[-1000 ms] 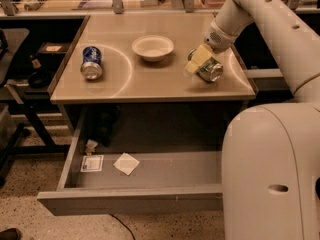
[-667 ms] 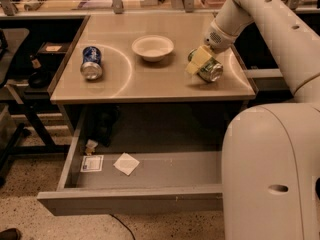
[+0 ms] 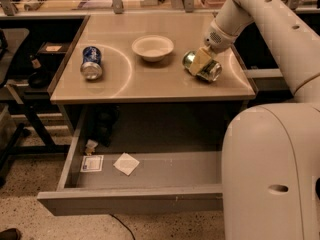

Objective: Place green can into top drawer

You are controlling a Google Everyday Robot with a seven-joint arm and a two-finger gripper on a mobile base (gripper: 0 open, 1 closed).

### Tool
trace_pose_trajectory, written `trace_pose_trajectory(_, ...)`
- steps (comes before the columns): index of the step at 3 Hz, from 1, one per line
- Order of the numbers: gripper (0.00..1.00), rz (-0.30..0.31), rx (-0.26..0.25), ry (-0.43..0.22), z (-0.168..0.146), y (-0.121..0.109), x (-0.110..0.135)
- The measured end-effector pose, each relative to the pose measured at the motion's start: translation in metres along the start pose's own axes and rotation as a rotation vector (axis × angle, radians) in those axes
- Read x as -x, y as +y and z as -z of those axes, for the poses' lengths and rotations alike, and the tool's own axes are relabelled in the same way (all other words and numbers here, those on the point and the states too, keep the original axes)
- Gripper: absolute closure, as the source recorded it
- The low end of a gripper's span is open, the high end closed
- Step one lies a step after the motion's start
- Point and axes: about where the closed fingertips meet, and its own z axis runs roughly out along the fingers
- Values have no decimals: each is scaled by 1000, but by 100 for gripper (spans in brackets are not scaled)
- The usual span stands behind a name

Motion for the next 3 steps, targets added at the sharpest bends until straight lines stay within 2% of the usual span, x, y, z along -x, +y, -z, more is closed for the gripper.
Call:
trace_pose_trajectory(1, 88, 0, 0, 0, 0, 0, 0)
trace_pose_trajectory(2, 100, 20, 1, -12, -1, 2, 6)
trace_pose_trajectory(3, 100, 38, 7, -31, 11, 9, 3)
